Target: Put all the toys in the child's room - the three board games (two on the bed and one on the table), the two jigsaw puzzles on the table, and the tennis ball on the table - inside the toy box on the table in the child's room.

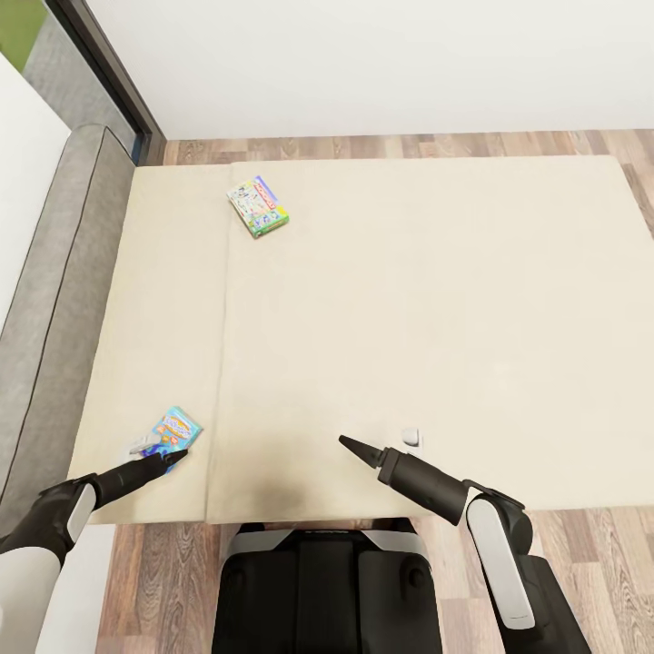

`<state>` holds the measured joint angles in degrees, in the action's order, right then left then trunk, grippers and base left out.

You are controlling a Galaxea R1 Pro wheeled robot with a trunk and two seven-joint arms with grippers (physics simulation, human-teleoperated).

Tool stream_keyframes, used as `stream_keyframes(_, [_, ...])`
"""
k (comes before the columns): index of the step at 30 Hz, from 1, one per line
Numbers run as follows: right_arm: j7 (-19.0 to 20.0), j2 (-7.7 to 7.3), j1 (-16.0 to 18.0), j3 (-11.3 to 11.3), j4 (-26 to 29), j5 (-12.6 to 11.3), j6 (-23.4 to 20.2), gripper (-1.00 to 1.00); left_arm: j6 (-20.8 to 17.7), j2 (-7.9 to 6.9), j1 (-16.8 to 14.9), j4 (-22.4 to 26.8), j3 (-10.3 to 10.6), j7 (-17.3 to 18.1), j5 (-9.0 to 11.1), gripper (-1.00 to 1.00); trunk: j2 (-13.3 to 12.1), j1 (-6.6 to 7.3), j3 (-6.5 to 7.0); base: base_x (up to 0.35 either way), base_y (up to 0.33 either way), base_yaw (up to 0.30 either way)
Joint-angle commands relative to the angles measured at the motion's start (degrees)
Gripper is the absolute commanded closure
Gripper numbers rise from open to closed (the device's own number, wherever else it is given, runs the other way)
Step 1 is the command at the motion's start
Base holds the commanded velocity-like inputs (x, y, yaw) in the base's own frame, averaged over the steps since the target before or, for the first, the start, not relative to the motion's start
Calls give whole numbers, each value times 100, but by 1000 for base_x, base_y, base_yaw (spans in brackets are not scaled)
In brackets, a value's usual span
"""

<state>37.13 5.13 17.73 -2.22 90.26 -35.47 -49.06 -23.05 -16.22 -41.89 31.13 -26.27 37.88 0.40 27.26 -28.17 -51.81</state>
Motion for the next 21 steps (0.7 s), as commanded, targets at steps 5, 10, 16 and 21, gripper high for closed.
stream_keyframes(5, [22, 6, 2, -7, 0, 5, -34, -100, -51, -2, -3, 6, -27, 27, 4, -100, 7, -3, -5, 0, 0, 0])
stream_keyframes(10, [22, 6, 3, -12, 0, 3, 7, -100, -56, -8, -3, 23, -27, 33, 4, -100, 7, -3, -5, 0, 0, 0])
stream_keyframes(16, [22, 4, 3, -13, -4, 1, 80, -100, -88, -12, -3, 298, -33, 74, 4, -100, 7, -3, -5, 0, 0, 0])
stream_keyframes(21, [21, 5, 2, -8, -8, -3, 93, -100, -163, -12, -3, 517, -33, 244, -3, -100, 7, -3, -5, 0, 0, 0])
